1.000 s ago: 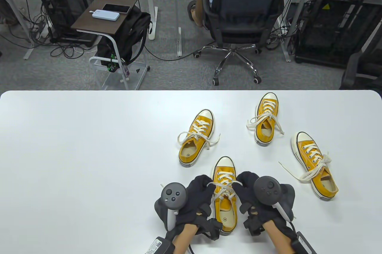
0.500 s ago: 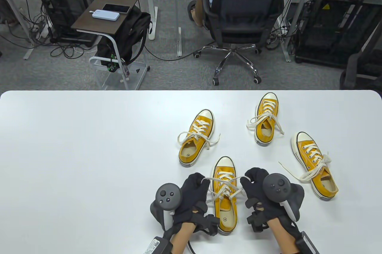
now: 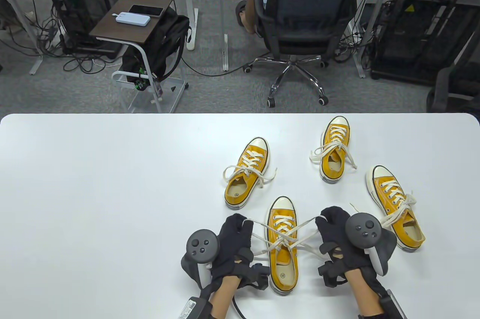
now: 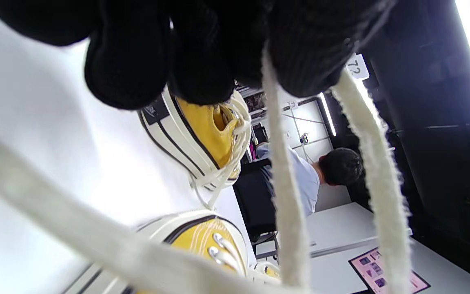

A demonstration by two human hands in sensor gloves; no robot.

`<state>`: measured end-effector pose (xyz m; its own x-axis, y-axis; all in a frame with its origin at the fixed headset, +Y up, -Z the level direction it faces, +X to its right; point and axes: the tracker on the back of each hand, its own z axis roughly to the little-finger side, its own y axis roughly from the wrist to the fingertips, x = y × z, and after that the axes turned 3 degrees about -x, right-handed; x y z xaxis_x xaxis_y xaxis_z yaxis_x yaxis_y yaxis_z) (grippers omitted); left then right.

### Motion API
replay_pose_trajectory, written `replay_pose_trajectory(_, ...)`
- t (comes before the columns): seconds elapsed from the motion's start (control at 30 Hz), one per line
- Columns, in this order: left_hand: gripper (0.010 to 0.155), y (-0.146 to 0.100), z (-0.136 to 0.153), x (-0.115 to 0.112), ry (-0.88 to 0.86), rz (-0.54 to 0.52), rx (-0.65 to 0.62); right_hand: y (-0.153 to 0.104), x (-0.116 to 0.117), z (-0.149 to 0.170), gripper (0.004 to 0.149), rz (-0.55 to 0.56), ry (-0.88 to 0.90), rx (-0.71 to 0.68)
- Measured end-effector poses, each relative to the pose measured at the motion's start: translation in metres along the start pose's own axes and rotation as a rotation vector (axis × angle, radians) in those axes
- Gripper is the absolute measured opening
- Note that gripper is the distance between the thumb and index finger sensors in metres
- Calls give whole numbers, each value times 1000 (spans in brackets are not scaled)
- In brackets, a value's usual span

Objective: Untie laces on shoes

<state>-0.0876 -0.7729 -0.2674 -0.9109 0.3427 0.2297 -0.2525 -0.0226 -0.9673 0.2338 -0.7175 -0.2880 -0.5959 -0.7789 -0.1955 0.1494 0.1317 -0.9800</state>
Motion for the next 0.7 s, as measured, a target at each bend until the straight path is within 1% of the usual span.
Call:
replay_pose_trajectory(0.2,42,3,3,6,-3,-28,33,4,-8,11,40,9,45,42)
replay_pose_trajectory(0.43,39,7,9,12,-7,-64,51,8,-9,26,38,2,49,99)
replay_pose_trajectory(0.7,42,11,14,22,-45,-107,94,10,-21,39,40,58,98,157)
